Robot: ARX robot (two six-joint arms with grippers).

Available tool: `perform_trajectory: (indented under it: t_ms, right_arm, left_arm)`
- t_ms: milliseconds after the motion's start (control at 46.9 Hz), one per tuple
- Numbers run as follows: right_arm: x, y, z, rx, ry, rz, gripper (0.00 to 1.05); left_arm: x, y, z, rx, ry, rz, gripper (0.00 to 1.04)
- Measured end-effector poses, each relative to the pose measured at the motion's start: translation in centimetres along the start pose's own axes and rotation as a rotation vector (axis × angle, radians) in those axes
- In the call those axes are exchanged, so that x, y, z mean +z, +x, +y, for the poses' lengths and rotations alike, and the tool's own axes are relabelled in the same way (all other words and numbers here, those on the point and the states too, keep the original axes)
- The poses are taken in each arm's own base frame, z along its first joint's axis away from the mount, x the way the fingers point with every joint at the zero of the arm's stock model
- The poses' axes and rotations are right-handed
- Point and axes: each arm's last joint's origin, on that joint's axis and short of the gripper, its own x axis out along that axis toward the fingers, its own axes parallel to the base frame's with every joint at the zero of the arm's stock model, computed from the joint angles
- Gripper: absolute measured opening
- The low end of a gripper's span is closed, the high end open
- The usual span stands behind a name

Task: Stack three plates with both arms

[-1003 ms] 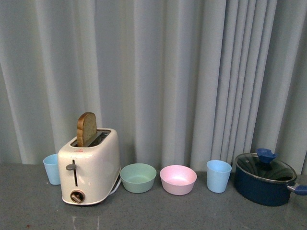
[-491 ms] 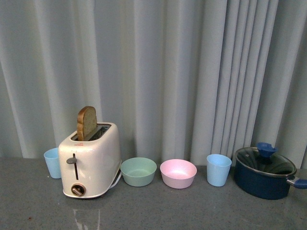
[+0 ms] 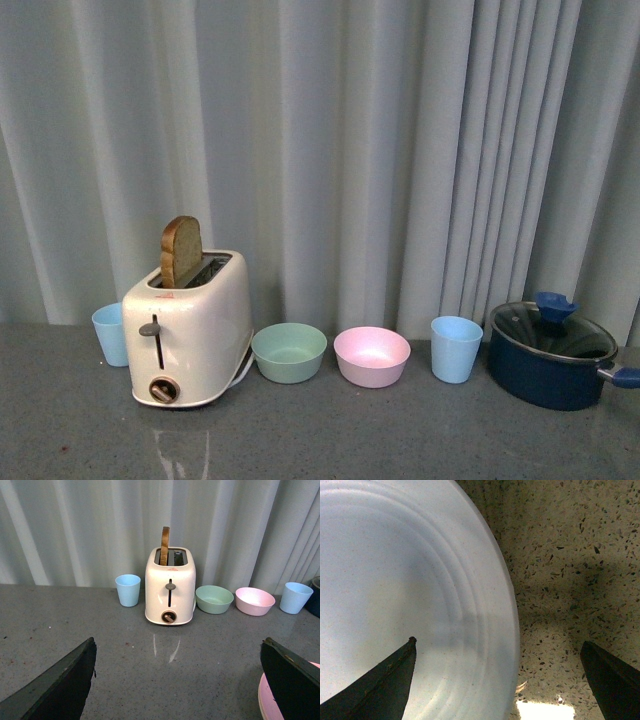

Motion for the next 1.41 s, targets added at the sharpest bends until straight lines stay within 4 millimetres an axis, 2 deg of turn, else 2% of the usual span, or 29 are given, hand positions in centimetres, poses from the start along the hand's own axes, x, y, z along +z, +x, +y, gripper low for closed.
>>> perform_trajectory:
  t_ms: [213,427,811,1088,1408]
  right_arm:
    - [-0.3,0.8,0.5,0.01,0.001,0.001,0.96]
    - [-0.7,1.0,0.7,0.006,-0.004,0.001,0.54]
    - [-0.9,0.6,0.3,0.017,0.037,-0.019,0.04]
    - [-1.4,-0.1,-0.2,0.023,0.057,-0.011,0.04]
    - [-3.0,-1.9,-2.2,-0.014,0.044,0.007,0.04]
  left_arm:
    - [0.0,0.0,0.0,0.0,0.0,0.0,0.98]
    - [0.0,0.0,0.0,0.0,0.0,0.0,0.98]
    - [0.0,0.0,0.0,0.0,0.0,0.0,0.98]
    - [0.0,0.0,0.0,0.0,0.0,0.0,0.98]
    - [0.0,0.0,0.0,0.0,0.0,0.0,0.98]
